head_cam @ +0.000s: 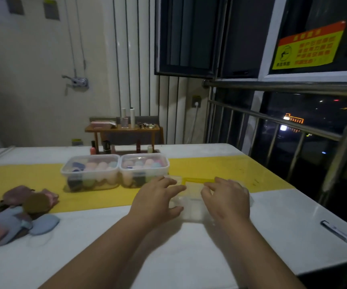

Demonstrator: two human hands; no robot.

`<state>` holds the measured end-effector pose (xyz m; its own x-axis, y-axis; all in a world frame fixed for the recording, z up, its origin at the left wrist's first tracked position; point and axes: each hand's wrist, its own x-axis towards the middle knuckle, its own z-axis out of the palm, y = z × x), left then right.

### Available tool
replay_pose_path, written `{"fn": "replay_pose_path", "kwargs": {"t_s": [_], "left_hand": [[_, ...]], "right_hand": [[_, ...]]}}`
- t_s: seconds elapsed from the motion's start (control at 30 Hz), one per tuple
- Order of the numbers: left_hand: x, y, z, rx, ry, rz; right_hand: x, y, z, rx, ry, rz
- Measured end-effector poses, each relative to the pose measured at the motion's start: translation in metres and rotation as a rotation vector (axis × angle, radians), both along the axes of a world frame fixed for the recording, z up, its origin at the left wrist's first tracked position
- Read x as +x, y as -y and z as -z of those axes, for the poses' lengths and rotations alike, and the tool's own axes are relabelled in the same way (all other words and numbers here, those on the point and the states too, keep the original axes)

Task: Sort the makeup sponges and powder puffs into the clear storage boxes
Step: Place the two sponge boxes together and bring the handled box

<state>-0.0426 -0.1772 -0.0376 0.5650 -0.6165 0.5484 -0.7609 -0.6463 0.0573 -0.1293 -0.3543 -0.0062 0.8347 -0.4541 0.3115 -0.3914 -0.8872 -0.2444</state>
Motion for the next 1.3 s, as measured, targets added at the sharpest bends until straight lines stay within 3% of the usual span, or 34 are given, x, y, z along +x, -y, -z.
{"fn": "replay_pose_path", "kwargs": {"t_s": [0.4, 0.7, 0.87, 1.0, 1.3], "left_hand": [[-0.005, -0.136, 0.003, -0.066, -0.026, -0.278], [-0.011, -0.191, 0.002, -0.005, 0.068, -0.361], [-0.014, -0.209, 0.005, -0.045, 0.011, -0.388], [-0.016, -0.202, 0.003, 0.005, -0.030, -0.421], [-0.018, -0.193, 0.016, 0.035, 0.165, -0.401]], "right_hand": [[0.043, -0.122, 0.003, -0.023, 0.057, -0.228], [0.044, -0.167, 0.005, -0.110, 0.015, -0.373], [0.033, -0.161, 0.008, -0.178, -0.077, -0.648], [0.036, -0.135, 0.015, -0.173, 0.067, -0.801], [0.047, -0.111, 0.053, -0.289, 0.599, -0.747]]}}
